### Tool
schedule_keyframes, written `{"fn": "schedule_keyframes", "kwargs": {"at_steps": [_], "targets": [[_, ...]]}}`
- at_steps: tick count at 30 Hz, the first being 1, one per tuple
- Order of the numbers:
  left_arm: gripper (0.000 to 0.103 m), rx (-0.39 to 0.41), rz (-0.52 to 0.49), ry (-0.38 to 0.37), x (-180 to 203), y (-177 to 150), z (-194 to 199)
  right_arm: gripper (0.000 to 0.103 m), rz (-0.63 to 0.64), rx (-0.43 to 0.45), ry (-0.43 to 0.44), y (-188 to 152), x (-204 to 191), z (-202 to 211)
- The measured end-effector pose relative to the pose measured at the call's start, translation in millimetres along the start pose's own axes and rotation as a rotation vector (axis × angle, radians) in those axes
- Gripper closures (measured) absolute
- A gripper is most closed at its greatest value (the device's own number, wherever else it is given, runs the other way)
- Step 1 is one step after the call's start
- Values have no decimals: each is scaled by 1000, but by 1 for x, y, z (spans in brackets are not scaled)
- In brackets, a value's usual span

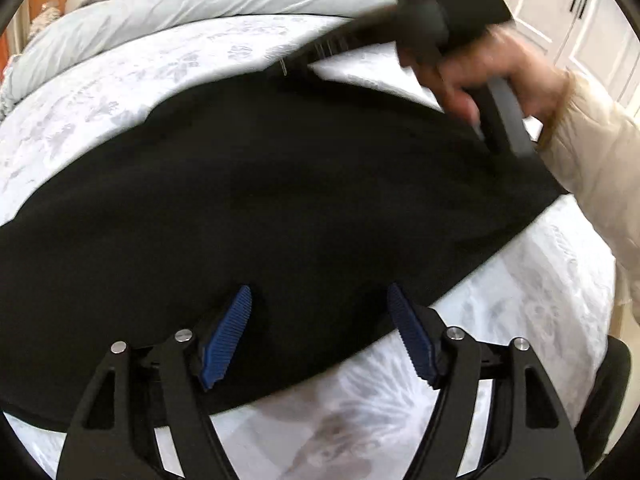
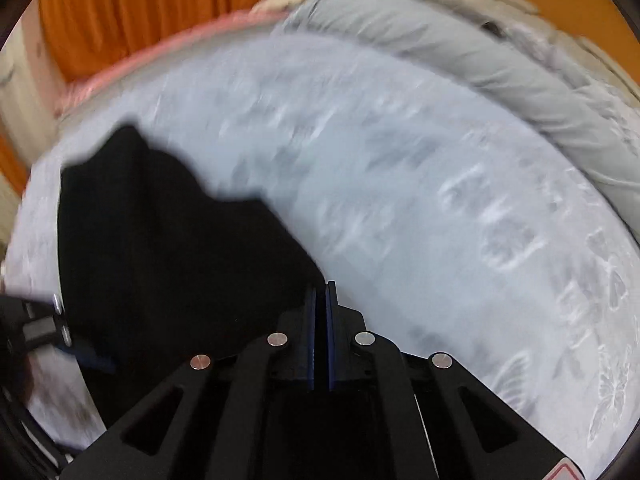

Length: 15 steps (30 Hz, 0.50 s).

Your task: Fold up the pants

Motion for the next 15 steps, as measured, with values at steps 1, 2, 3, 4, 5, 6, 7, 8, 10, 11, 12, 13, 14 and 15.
{"fn": "schedule_keyframes", "kwargs": {"at_steps": [1,2,3,4,5,6,7,8,10,11,12,13,14,15], "targets": [[23,-6,-5,-9,2,-1,-1,100,-42,-31,-5,-3,12,-10],[23,-4,-18,-5,4,-3,-2,99,-58,-92,-13,-9,19,-24],[23,-2,-30,3,5,-4,-2,96,-45,-147,-51,-16,20,-35],[23,0,-41,8,7,-5,-1,95,-32,-144,-70,-17,16,-37],[23,0,-39,5,6,-5,0,95,-40,-102,-75,-14,10,-27],[23,-2,-30,-5,4,-6,3,93,-58,-26,-65,-11,3,-4],[23,-2,-16,-24,1,-5,6,82,-74,39,-64,-12,-1,20],[23,-1,-4,-35,-2,-4,10,75,-88,76,-73,-15,-1,37],[23,21,51,-44,-19,-2,24,64,-167,174,-129,-46,4,101],[23,27,91,-38,-32,-1,33,64,-213,198,-153,-64,10,124],[23,30,119,-27,-42,-1,39,63,-272,220,-175,-88,17,147],[22,35,162,-7,-57,-4,47,63,-347,239,-194,-118,25,172],[20,39,212,17,-74,-9,56,63,-421,251,-211,-150,32,195],[18,40,263,39,-88,-15,63,63,-491,259,-236,-184,37,216]]}}
Point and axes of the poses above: each gripper's, at about its wrist camera, not at the fingertips, and z roughly against the way its jaws point, x to its right, y to its top, the point moved 4 cm from there along -z, roughly the way its jaws point, and after that the axes turned 13 degrees about y, right-handed, at the moved point
